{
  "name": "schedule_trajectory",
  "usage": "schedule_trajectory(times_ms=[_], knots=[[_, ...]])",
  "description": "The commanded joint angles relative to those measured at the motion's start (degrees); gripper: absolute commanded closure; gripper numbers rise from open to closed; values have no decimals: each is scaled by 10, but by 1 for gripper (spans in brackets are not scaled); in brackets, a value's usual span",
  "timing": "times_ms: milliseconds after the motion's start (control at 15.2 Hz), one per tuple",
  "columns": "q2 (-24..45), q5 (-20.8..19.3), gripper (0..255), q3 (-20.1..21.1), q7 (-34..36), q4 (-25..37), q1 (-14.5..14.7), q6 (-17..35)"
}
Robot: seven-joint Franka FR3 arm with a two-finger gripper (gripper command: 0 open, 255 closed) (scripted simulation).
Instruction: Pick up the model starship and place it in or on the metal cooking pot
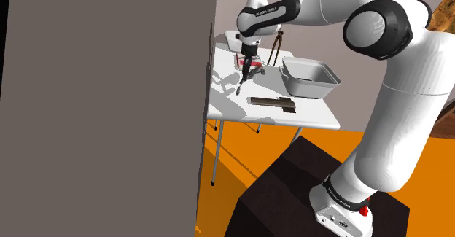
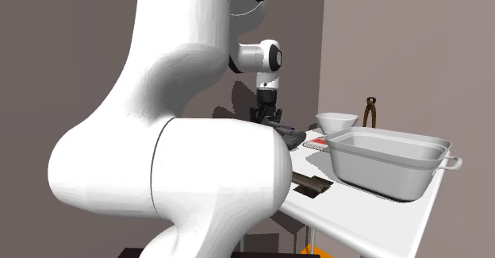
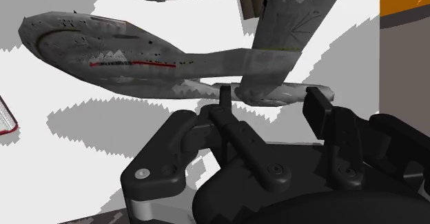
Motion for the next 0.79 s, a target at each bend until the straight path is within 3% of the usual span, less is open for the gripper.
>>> schedule_trajectory(times_ms=[0,726], knots=[[-3,-1,255,-1,0,12,0,-15],[-22,-6,255,-2,5,71,0,-92]])
